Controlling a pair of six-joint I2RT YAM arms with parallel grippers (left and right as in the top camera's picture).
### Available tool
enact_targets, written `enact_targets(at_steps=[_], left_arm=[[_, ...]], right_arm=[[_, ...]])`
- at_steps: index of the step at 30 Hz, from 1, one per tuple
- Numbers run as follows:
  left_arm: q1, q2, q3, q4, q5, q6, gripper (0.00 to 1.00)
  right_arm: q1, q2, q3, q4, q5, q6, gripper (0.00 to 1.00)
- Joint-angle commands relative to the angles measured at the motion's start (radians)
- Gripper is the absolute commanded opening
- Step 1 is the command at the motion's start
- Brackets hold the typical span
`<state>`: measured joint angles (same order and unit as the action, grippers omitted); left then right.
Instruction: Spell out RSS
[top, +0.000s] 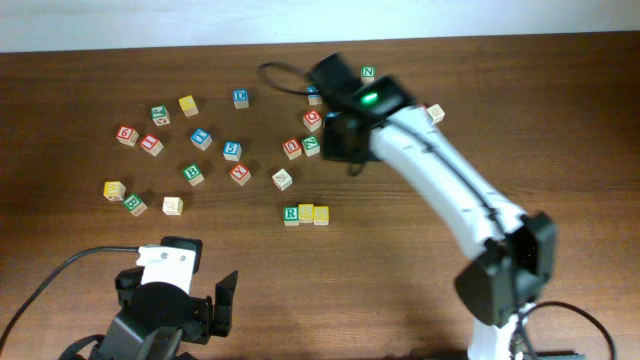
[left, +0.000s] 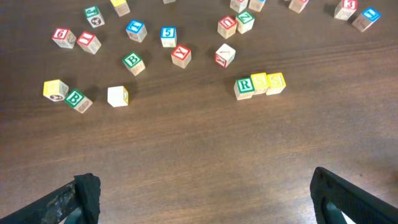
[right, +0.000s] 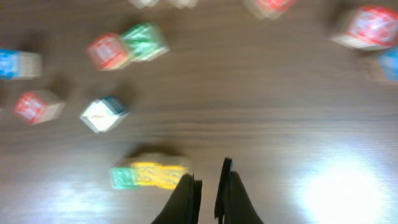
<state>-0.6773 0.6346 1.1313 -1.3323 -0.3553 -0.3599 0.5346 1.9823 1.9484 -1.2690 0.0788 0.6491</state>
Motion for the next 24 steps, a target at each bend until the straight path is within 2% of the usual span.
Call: enact_targets(at_steps=[1, 5, 9, 12, 17, 19, 22, 24], left_arm=[[0.000, -0.001, 0.000, 0.002, 0.000, -0.013, 0.99], [0.000, -0.001, 0.000, 0.002, 0.000, -0.013, 0.99], [0.000, -0.001, 0.000, 0.003, 0.000, -0.013, 0.99], [0.000, -0.001, 0.000, 0.003, 0.000, -0.013, 0.99], [0.000, -0.001, -0.001, 0.084, -0.038, -0.013, 0.99], [0.000, -0.001, -0.028, 0.168, -0.054, -0.013, 0.99], [0.000, 0.023, -0.173, 0.414, -0.060, -0.002, 0.99], [0.013, 0.063, -0.232, 0.515, -0.030, -0.001, 0.99]], right_arm=[[-0.109, -0.116, 0.011, -0.100, 0.031, -0.109, 0.04], [-0.150, -0.158, -0.117, -0.103, 0.030, -0.145, 0.04], [-0.136, -0.158, -0.261, 0.024, -0.085, -0.201, 0.04], [-0.134, -0.158, -0.325, 0.121, -0.183, -0.257, 0.04], [-0.134, -0.158, -0.377, 0.137, -0.188, -0.280, 0.04], [-0.136, -0.158, -0.396, 0.151, -0.189, -0.279, 0.04], [-0.137, -0.158, -0.401, 0.156, -0.192, -0.279, 0.04], [-0.145, -0.158, -0.401, 0.155, -0.192, -0.279, 0.04]])
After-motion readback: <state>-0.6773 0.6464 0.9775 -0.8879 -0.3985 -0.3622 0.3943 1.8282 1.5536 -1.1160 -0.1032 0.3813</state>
